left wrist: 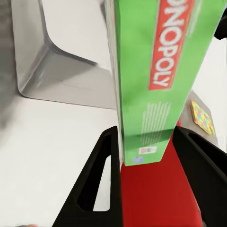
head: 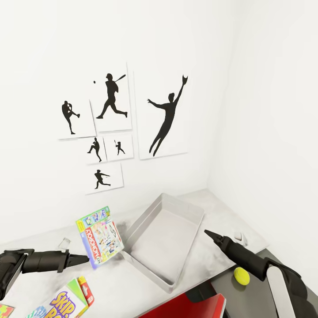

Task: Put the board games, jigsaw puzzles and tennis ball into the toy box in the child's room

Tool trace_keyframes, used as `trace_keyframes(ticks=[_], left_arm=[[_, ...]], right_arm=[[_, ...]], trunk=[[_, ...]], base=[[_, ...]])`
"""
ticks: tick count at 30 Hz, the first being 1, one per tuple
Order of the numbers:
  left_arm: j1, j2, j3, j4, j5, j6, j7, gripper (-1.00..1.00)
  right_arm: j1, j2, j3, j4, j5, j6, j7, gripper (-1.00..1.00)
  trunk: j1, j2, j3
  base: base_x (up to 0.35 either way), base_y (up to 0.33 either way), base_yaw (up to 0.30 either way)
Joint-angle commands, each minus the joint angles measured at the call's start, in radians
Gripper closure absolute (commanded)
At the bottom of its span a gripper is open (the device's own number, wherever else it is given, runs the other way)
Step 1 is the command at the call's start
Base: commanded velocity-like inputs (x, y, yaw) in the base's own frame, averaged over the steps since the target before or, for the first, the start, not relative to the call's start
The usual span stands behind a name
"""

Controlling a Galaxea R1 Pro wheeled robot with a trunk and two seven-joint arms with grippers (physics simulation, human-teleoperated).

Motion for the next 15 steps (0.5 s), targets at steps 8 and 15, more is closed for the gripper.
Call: trace_keyframes(ticks=[8, 15], left_arm=[[-0.001, -0.044, 0.005, 0.001, -0.025, 0.017, -0.007, 1.0], [-0.001, -0.084, 0.008, -0.001, -0.021, 0.029, -0.007, 1.0]], right_arm=[[-0.001, -0.014, -0.003, 0.041, 0.005, -0.037, -0.002, -1.0], [-0.001, -0.017, -0.004, 0.08, 0.006, -0.077, -0.002, -1.0]], trunk=[[0.001, -0.002, -0.002], [0.001, -0.002, -0.002]], base=[[0.0, 0.0, 0.0], [0.0, 0.0, 0.0]])
